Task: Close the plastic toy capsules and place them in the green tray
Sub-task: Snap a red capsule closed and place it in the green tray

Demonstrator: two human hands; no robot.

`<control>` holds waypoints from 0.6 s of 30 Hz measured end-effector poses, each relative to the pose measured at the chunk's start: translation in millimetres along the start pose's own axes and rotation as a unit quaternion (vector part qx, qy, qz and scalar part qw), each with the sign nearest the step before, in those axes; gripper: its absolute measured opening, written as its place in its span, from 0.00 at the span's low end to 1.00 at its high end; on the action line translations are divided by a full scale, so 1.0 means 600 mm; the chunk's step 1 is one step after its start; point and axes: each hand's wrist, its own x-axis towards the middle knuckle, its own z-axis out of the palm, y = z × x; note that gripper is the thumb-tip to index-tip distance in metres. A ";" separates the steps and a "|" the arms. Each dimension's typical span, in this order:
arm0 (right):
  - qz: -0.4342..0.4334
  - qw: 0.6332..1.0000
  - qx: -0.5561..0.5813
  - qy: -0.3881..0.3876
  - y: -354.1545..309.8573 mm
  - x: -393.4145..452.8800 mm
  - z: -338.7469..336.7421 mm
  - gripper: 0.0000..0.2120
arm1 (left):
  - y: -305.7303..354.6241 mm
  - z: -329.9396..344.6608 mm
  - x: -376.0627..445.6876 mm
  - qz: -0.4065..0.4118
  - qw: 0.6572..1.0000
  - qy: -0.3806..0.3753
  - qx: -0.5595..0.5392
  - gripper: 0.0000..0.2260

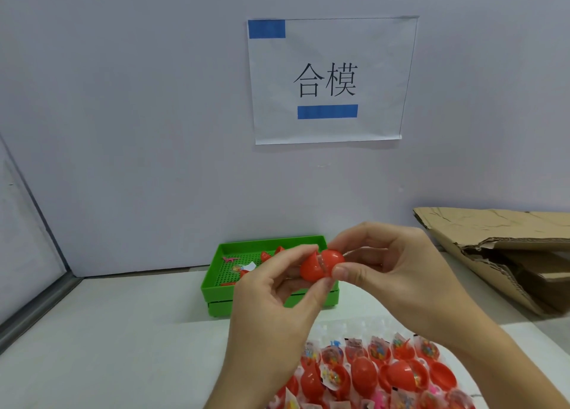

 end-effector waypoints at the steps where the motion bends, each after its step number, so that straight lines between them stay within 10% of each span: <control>1: -0.002 1.000 0.004 0.001 -0.001 0.000 -0.001 0.11 | 0.001 -0.001 0.000 0.000 1.000 -0.006 -0.014 0.15; 18: -0.017 0.999 0.029 0.026 -0.005 0.000 0.012 0.09 | 0.013 -0.008 0.004 0.021 0.999 -0.021 -0.030 0.14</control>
